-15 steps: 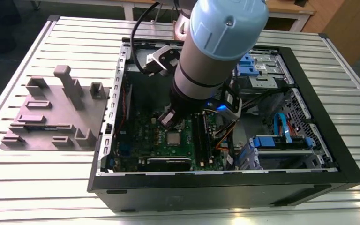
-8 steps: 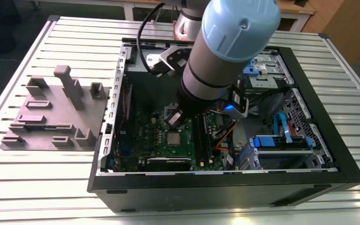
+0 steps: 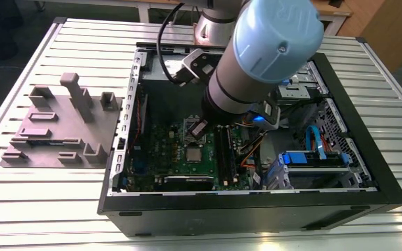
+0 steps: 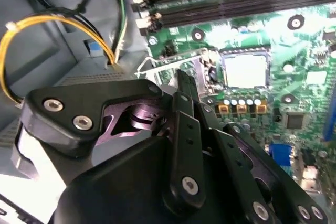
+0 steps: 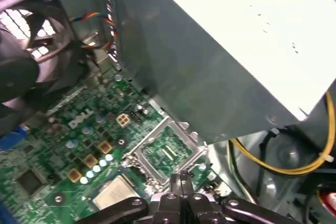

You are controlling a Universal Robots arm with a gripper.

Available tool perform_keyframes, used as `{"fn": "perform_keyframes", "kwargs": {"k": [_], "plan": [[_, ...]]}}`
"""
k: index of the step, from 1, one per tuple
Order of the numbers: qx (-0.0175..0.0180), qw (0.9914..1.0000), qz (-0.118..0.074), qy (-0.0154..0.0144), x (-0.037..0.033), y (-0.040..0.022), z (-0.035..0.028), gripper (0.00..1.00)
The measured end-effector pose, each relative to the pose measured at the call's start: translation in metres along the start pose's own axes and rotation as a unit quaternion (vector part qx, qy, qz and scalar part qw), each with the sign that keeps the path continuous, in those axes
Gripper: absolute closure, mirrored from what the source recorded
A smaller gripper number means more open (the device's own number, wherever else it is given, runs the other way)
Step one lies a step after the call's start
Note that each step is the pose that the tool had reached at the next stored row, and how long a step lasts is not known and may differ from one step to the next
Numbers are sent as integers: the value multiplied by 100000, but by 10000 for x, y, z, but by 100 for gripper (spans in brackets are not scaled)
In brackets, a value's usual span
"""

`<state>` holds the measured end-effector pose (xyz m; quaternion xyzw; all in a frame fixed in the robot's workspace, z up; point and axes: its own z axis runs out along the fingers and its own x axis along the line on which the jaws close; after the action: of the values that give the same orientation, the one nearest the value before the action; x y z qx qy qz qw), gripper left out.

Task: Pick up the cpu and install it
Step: 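Close the cpu cover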

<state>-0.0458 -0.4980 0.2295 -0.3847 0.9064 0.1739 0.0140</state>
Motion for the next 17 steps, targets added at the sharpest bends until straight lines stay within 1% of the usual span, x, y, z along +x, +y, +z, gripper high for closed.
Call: {"fn": "perform_keyframes", "kwargs": {"k": [1, 2, 3, 5, 6, 7, 11, 12, 13, 15, 17], "plan": [[-228, 99999, -35, -223, -9, -11, 3, 89], [-552, 99997, -87, -548, -17, -21, 4, 89], [-966, 99991, -154, -966, -25, -30, 6, 89], [-2022, 99959, -317, -2010, -41, -47, 6, 89], [-2415, 99941, -378, -2410, -49, -57, 8, 89], [-2549, 99934, -400, -2548, -57, -70, 19, 89], [-2564, 99934, -400, -2557, -78, -104, 81, 89], [-2525, 99936, -385, -2520, -86, -103, 92, 89], [-2394, 99942, -367, -2399, -96, -99, 102, 89], [-1919, 99961, -330, -2005, -114, -86, 117, 89], [-1222, 99981, -285, -1487, -133, -70, 129, 89]]}}
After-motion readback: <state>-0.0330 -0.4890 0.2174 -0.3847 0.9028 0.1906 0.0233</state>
